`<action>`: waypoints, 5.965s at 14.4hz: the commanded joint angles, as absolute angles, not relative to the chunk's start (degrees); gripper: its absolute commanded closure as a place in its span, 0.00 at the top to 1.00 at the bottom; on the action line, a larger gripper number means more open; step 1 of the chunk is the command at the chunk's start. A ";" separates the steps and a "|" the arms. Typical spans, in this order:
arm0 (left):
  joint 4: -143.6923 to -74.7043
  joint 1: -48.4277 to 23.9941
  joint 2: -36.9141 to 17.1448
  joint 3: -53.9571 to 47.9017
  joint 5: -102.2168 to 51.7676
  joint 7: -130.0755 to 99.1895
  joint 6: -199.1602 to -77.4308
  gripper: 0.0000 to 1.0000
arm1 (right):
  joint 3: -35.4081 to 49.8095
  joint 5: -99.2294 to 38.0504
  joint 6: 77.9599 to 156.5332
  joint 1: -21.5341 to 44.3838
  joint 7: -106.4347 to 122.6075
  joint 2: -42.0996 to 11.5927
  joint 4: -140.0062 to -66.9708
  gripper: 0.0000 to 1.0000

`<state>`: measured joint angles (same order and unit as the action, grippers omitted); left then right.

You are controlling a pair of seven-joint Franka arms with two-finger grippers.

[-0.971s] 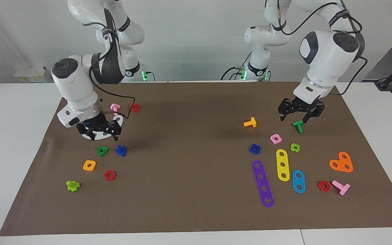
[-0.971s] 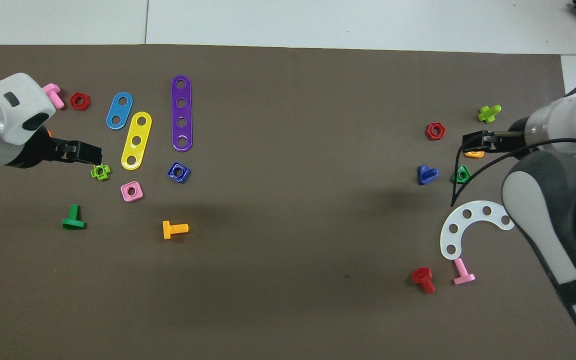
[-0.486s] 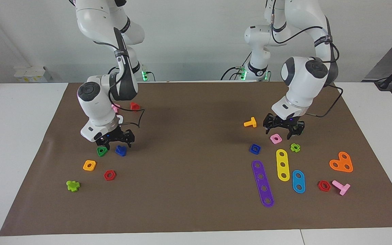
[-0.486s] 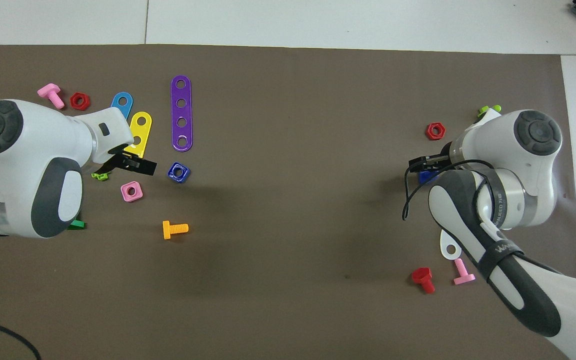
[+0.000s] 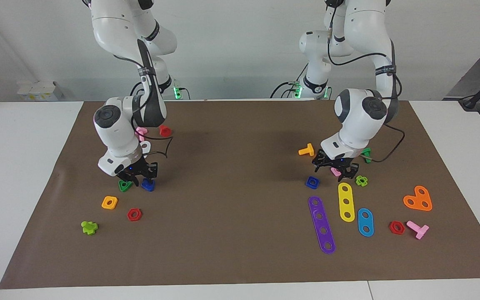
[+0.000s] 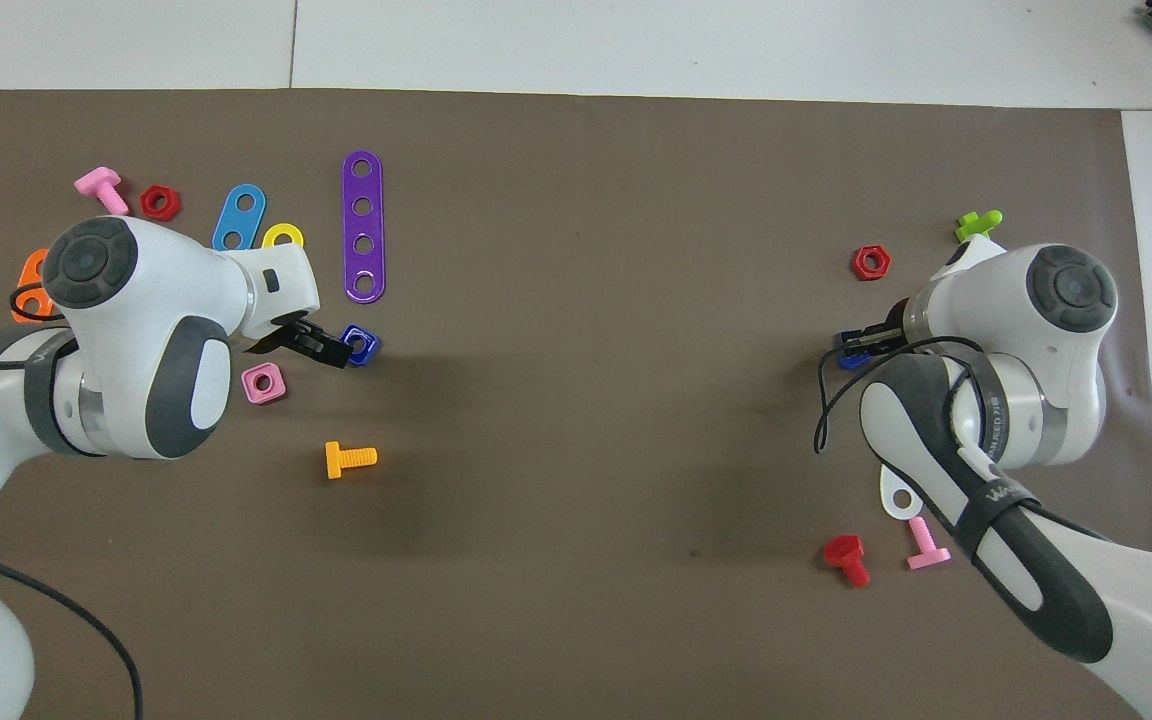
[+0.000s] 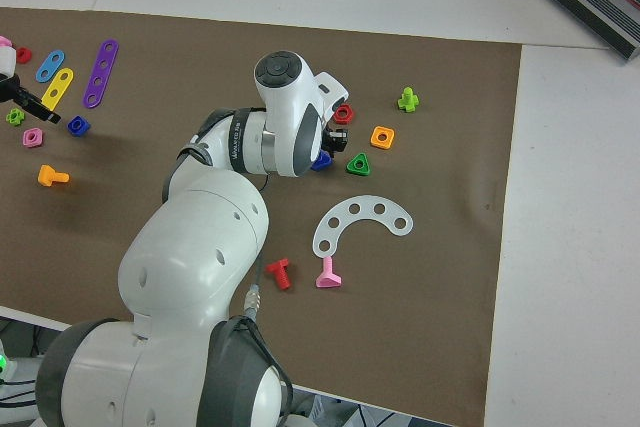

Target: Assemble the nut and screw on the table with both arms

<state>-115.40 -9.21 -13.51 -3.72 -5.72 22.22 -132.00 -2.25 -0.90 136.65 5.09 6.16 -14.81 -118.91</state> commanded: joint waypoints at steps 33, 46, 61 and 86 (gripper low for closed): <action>-115.31 -13.71 -18.72 -2.46 -6.68 23.38 -135.27 0.26 | -1.76 2.90 134.11 33.65 -40.07 -32.78 -89.03 0.00; -105.74 -13.79 -19.68 -2.37 -6.86 12.95 -119.54 0.08 | -1.93 3.34 137.29 35.51 -42.89 -32.61 -92.82 1.00; -86.68 -28.12 -28.99 -2.46 -8.79 -24.95 -115.94 0.08 | -2.28 -1.04 104.08 4.68 -11.80 -3.26 -92.90 1.00; -84.46 -33.84 -34.80 -2.29 -6.33 -31.03 -120.58 0.07 | -2.81 1.50 86.84 2.11 -4.13 0.44 -90.09 1.00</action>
<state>-85.98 -32.72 -31.95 -3.22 -7.40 -30.26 -119.77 -3.27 0.84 87.31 2.69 -5.66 0.16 -89.91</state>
